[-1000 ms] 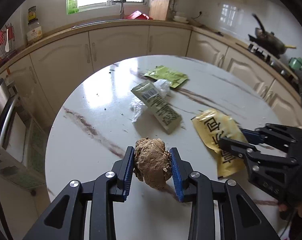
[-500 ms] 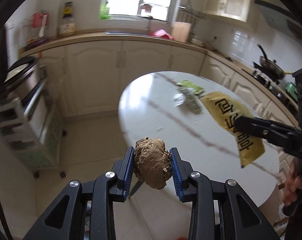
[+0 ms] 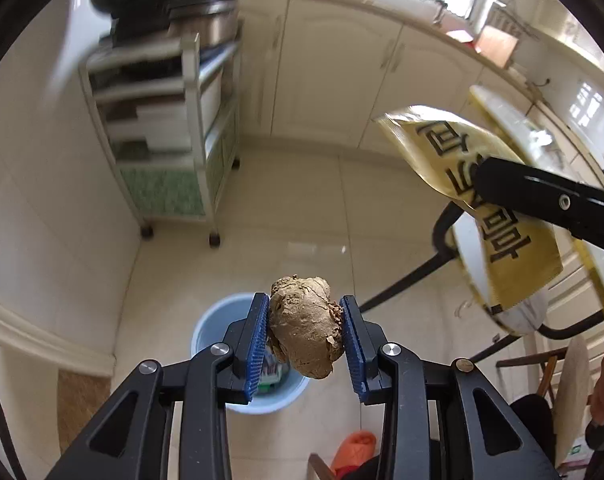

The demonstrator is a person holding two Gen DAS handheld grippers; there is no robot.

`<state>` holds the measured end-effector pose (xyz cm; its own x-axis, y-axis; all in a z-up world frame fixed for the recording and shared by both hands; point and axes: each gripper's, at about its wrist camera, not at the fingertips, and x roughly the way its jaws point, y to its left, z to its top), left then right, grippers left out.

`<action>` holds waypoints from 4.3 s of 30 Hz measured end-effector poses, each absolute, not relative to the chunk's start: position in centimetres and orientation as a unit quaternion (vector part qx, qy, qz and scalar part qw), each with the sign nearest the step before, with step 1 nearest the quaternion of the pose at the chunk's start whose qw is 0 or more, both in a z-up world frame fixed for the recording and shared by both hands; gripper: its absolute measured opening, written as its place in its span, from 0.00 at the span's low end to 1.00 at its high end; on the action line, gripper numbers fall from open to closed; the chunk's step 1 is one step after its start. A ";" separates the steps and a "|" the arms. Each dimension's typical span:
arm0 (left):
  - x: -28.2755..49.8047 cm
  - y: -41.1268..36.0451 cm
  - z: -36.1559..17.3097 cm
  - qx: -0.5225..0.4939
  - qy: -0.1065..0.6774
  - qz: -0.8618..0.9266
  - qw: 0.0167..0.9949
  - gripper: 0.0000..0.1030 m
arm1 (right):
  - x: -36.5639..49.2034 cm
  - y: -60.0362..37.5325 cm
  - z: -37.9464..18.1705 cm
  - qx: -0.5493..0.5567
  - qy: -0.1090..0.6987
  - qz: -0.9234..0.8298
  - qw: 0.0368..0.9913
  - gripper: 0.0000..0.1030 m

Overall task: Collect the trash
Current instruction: 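Carry lump and yellow packet over the blue bin and open both grippers, then move both open grippers back over the table trash, then grasp the green barcode packet with the left gripper while the right grasps the white plastic wrap, then carry barcode packet and plastic wrap over the blue bin and open both grippers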

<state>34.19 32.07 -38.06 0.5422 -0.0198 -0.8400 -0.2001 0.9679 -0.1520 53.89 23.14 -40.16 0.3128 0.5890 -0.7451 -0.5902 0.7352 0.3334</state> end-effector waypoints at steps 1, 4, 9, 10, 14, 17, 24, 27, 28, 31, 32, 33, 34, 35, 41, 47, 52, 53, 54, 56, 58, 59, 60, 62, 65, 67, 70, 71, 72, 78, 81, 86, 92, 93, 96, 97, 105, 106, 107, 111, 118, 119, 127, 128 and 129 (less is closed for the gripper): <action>34.3 32.6 -39.0 -0.120 0.484 0.055 0.865 0.32 | 54.1 24.0 -41.0 -0.007 0.466 0.362 0.807 0.19; 35.4 33.7 -41.2 -0.123 0.504 0.065 0.852 0.35 | 55.0 24.8 -43.1 0.001 0.489 0.362 0.794 0.19; 36.6 34.8 -42.6 -0.146 0.513 0.067 0.843 0.63 | 56.1 25.5 -46.4 0.012 0.521 0.358 0.775 0.19; 36.8 35.1 -42.5 -0.145 0.513 0.072 0.843 0.63 | 56.2 25.5 -46.8 0.012 0.524 0.358 0.772 0.19; 36.7 36.8 -42.6 -0.152 0.509 0.116 0.839 0.65 | 56.4 26.5 -48.3 0.004 0.535 0.358 0.765 0.19; 36.1 37.1 -41.9 -0.161 0.501 0.135 0.839 0.65 | 56.6 27.4 -49.1 0.010 0.542 0.366 0.757 0.19; 33.3 36.2 -38.9 -0.164 0.469 0.158 0.853 0.67 | 56.3 27.5 -47.8 0.024 0.524 0.369 0.767 0.56; 32.3 34.8 -36.9 -0.160 0.446 0.156 0.867 0.69 | 56.1 26.0 -45.0 0.030 0.502 0.363 0.785 0.58; 32.2 34.1 -36.0 -0.156 0.437 0.150 0.873 0.70 | 55.9 25.2 -43.8 0.031 0.491 0.361 0.792 0.59; 31.7 31.6 -33.3 -0.140 0.410 0.136 0.891 0.73 | 55.3 21.8 -39.3 0.029 0.457 0.353 0.816 0.64; 31.8 30.6 -32.2 -0.135 0.400 0.127 0.898 0.75 | 55.1 20.7 -38.0 0.027 0.447 0.349 0.823 0.67; 31.6 29.7 -31.2 -0.132 0.391 0.119 0.903 0.77 | 54.9 18.8 -36.3 0.028 0.433 0.345 0.832 0.70; 31.8 28.3 -30.0 -0.126 0.380 0.109 0.910 0.78 | 54.8 17.4 -35.0 0.030 0.422 0.343 0.839 0.71; 31.7 27.1 -29.1 -0.120 0.373 0.101 0.915 0.80 | 54.7 15.8 -33.9 0.029 0.415 0.337 0.845 0.72; 34.7 17.1 -24.6 -0.059 0.344 0.028 0.937 0.89 | 54.4 3.9 -27.5 0.018 0.365 0.246 0.898 0.82; 41.7 7.3 -23.8 -0.016 0.346 -0.030 0.937 0.90 | 55.4 -7.4 -25.7 0.009 0.352 0.150 0.924 0.85; 48.8 -0.4 -24.5 0.023 0.361 -0.050 0.931 0.90 | 57.7 -15.1 -27.3 0.029 0.373 0.099 0.922 0.85; 50.3 -1.5 -24.8 0.033 0.364 -0.049 0.930 0.90 | 57.9 -16.3 -27.6 0.032 0.374 0.094 0.922 0.85; 51.9 -3.1 -25.1 0.044 0.368 -0.050 0.928 0.90 | 58.4 -17.4 -28.1 0.037 0.378 0.090 0.921 0.85; 55.0 -5.3 -26.0 0.057 0.379 -0.047 0.922 0.90 | 59.1 -19.2 -28.8 0.045 0.384 0.084 0.918 0.85; 58.1 -7.2 -27.5 0.064 0.396 -0.039 0.915 0.90 | 59.7 -21.5 -29.6 0.054 0.391 0.083 0.915 0.85; 59.4 -7.9 -28.2 0.067 0.404 -0.035 0.912 0.90 | 59.7 -22.1 -30.0 0.055 0.394 0.082 0.914 0.85; 60.7 -8.5 -28.7 0.068 0.411 -0.030 0.909 0.88 | 60.1 -22.7 -30.4 0.057 0.397 0.082 0.913 0.85; 62.9 -9.4 -29.5 0.058 0.422 -0.024 0.905 0.88 | 60.4 -23.7 -31.1 0.059 0.401 0.081 0.910 0.85; 65.4 -9.9 -30.0 0.045 0.432 -0.019 0.900 0.81 | 60.7 -25.0 -31.9 0.063 0.408 0.083 0.907 0.85; 67.3 -9.6 -30.7 0.031 0.443 -0.027 0.896 0.68 | 60.7 -25.2 -32.2 0.063 0.410 0.087 0.906 0.85; 68.2 -8.2 -31.5 0.024 0.452 -0.029 0.891 0.44 | 60.9 -25.0 -32.2 0.061 0.409 0.093 0.906 0.85; 68.3 -8.0 -31.6 0.025 0.449 -0.034 0.893 0.38 | 60.9 -24.9 -32.2 0.061 0.408 0.094 0.906 0.85; 68.0 -7.6 -31.5 0.022 0.448 -0.040 0.893 0.30 | 60.9 -24.7 -32.1 0.060 0.408 0.094 0.906 0.85; 64.8 -4.0 -30.5 -0.015 0.439 -0.074 0.896 0.19 | 60.8 -22.3 -31.6 0.054 0.405 0.103 0.907 0.85; 62.8 -2.3 -30.0 -0.026 0.427 -0.096 0.899 0.19 | 61.1 -20.2 -31.2 0.049 0.400 0.107 0.909 0.85; 58.8 1.4 -29.1 -0.036 0.409 -0.111 0.905 0.19 | 63.5 -16.0 -32.0 0.054 0.413 0.122 0.901 0.85; 53.7 7.8 -28.4 -0.043 0.392 -0.095 0.914 0.19 | 68.4 -10.5 -34.4 0.074 0.440 0.119 0.887 0.85; 52.9 8.7 -28.4 -0.042 0.390 -0.089 0.916 0.19 | 69.5 -9.6 -34.9 0.078 0.445 0.111 0.885 0.85; 50.4 12.3 -28.4 -0.044 0.385 -0.066 0.920 0.19 | 71.6 -7.8 -36.1 0.082 0.453 0.085 0.884 0.83; 49.8 13.3 -28.5 -0.043 0.385 -0.058 0.920 0.19 | 72.0 -7.7 -36.4 0.082 0.456 0.072 0.884 0.81; 44.5 20.7 -29.7 -0.064 0.386 -0.006 0.920 0.19 | 73.6 -5.3 -38.5 0.033 0.474 0.051 0.878 0.35; 43.9 21.4 -29.9 -0.068 0.388 -0.004 0.919 0.19 | 73.4 -5.2 -38.4 0.031 0.475 0.055 0.878 0.26; 42.9 21.9 -29.8 -0.070 0.389 -0.002 0.919 0.19 | 73.2 -5.3 -38.3 0.030 0.476 0.055 0.877 0.24; 40.6 23.9 -30.4 -0.090 0.395 -0.008 0.914 0.19 | 71.6 -5.7 -37.2 0.028 0.457 0.062 0.887 0.16; 36.4 28.5 -33.9 -0.130 0.424 -0.007 0.896 0.19 | 64.4 -3.3 -31.8 0.045 0.404 0.144 0.902 0.16; 35.8 28.8 -34.6 -0.135 0.430 -0.005 0.893 0.19 | 63.3 -2.2 -31.3 0.043 0.398 0.161 0.902 0.16; 31.8 32.8 -40.6 -0.198 0.475 0.018 0.857 0.20 | 54.4 12.7 -33.0 0.028 0.413 0.343 0.843 0.17; 31.8 33.3 -41.3 -0.200 0.482 0.021 0.853 0.20 | 53.5 15.0 -34.3 0.018 0.421 0.359 0.833 0.17; 31.9 33.6 -42.0 -0.203 0.487 0.025 0.849 0.20 | 53.0 16.5 -35.4 0.013 0.428 0.367 0.826 0.17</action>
